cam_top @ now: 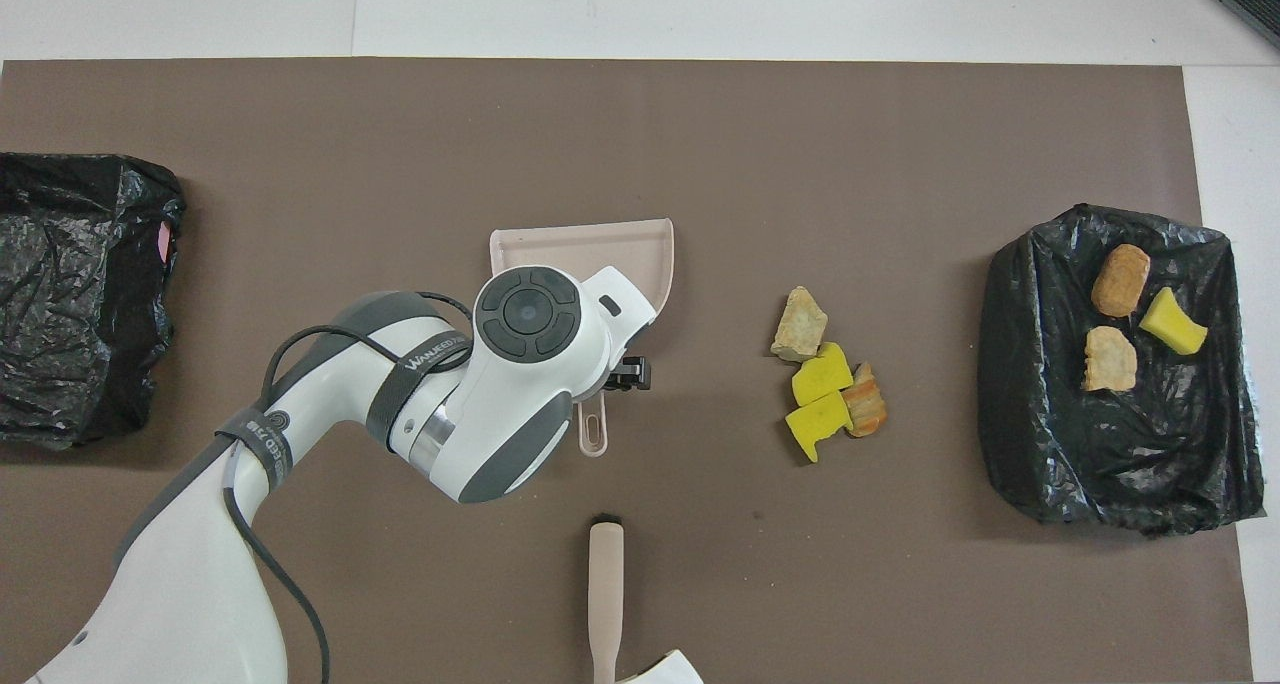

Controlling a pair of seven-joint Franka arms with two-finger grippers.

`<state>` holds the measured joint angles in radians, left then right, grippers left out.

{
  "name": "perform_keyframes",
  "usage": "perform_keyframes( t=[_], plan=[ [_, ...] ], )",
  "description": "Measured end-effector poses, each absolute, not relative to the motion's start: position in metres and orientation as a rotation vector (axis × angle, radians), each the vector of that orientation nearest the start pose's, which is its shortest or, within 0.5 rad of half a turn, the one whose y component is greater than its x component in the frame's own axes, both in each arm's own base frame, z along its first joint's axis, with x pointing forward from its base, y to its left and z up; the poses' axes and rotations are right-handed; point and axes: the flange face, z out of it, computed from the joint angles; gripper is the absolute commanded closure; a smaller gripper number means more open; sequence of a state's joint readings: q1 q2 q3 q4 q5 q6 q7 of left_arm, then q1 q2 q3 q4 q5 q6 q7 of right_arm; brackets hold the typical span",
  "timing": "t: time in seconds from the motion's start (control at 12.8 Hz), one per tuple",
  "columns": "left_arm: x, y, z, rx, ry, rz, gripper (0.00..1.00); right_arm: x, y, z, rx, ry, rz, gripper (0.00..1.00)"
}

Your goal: Sweep and dump trash in bin

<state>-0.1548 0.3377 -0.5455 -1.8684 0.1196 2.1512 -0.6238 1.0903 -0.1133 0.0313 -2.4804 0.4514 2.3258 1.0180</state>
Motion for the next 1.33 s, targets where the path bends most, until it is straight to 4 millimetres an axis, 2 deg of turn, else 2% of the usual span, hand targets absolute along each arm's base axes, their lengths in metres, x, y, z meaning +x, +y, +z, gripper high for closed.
perform_keyframes(
  t=[0.16,0.31,0.39,0.47,0.55,0.63,0.7,0.78,0.86,1.1,1.33],
  plan=[
    [0.492,-0.382,0.356,-3.195,0.188,0.068,0.26,0.19,0.413,0.324,-2.98,0.328,0.448,0.0],
    [0.493,-0.382,0.356,-3.196,0.189,0.062,0.29,0.193,0.411,0.323,-2.979,0.338,0.45,0.0],
    [0.493,-0.382,0.356,-3.195,0.189,0.062,0.34,0.193,0.41,0.323,-2.979,0.34,0.45,0.0],
    [0.493,-0.382,0.356,-3.195,0.189,0.062,0.37,0.193,0.41,0.323,-2.979,0.34,0.45,0.07],
    [0.493,-0.382,0.356,-3.194,0.191,0.062,0.49,0.193,0.41,0.323,-2.979,0.34,0.449,0.19],
    [0.493,-0.382,0.356,-3.191,0.193,0.06,0.61,0.193,0.41,0.323,-2.979,0.34,0.449,0.38],
    [0.493,-0.382,0.356,-3.19,0.195,0.059,0.67,0.193,0.411,0.323,-2.979,0.34,0.449,0.62],
    [0.493,-0.382,0.356,-3.189,0.195,0.06,0.77,0.193,0.411,0.324,-2.978,0.34,0.449,0.93],
    [0.493,-0.382,0.355,-3.187,0.198,0.062,0.8,0.193,0.411,0.324,-2.977,0.341,0.448,1.0],
    [0.492,-0.381,0.355,-3.159,0.233,0.052,1.0,0.203,0.408,0.329,-2.961,0.367,0.438,1.0],
    [0.493,-0.377,0.358,-3.11,0.39,0.056,1.0,0.211,0.404,0.332,-2.949,0.394,0.431,1.0]
  ],
)
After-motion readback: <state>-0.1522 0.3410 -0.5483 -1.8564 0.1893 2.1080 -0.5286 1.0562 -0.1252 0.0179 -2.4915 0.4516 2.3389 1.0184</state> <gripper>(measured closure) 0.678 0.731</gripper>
